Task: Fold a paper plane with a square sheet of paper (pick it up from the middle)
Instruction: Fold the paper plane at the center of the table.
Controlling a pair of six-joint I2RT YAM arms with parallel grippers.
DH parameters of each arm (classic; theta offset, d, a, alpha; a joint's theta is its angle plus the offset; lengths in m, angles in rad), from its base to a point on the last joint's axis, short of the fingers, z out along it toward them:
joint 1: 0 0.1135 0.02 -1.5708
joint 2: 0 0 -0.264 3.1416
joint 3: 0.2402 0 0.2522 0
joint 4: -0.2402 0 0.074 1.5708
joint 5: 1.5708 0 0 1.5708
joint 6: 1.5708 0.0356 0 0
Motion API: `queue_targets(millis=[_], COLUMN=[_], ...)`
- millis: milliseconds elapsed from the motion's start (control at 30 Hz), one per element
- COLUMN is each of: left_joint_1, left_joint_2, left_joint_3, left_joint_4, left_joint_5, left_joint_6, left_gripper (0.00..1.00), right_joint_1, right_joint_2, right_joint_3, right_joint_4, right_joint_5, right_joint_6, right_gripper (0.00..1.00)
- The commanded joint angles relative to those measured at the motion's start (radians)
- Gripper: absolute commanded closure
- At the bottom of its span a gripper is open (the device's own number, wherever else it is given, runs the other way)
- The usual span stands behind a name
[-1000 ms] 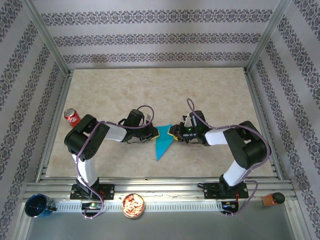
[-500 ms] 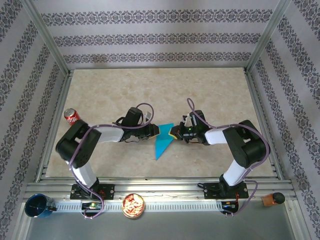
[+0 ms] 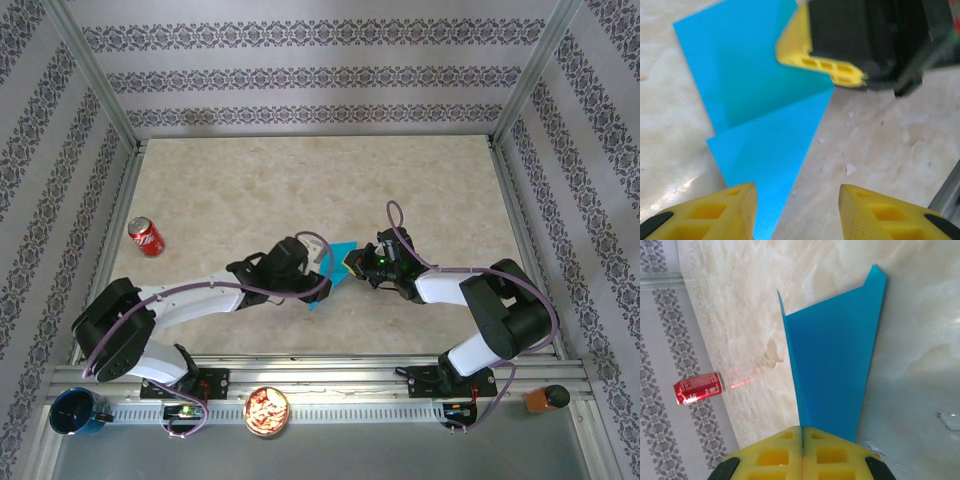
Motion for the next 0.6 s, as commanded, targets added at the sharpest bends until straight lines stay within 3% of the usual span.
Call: queue_targets(millis=[0,233,567], left_joint_1=[-0.075,-0.160,-0.178], left_joint_2=[0.070,0.197,0.253], left_joint_3=[0.052,0.156,0.186], left_joint_4=[-0.107,-0.187,-0.142], left_joint_5=[-0.160,-0.318,-0.354], left_joint_6=[0.153,0.227,0.261], left_gripper=[0.53,0.52,0.51], right_joint_1=[0.011,0.014,0.017], right_joint_2=[-0.023,-0.012,-0.022], right_joint_3=[-0.024,-0.021,-0.030], right_joint_4=[0.045,0.052,0.068], right_joint_5=[0.060,0.040,0.056], right_joint_6=[0.053,0.061,0.069], right_gripper=[0.97,0.97,0.96])
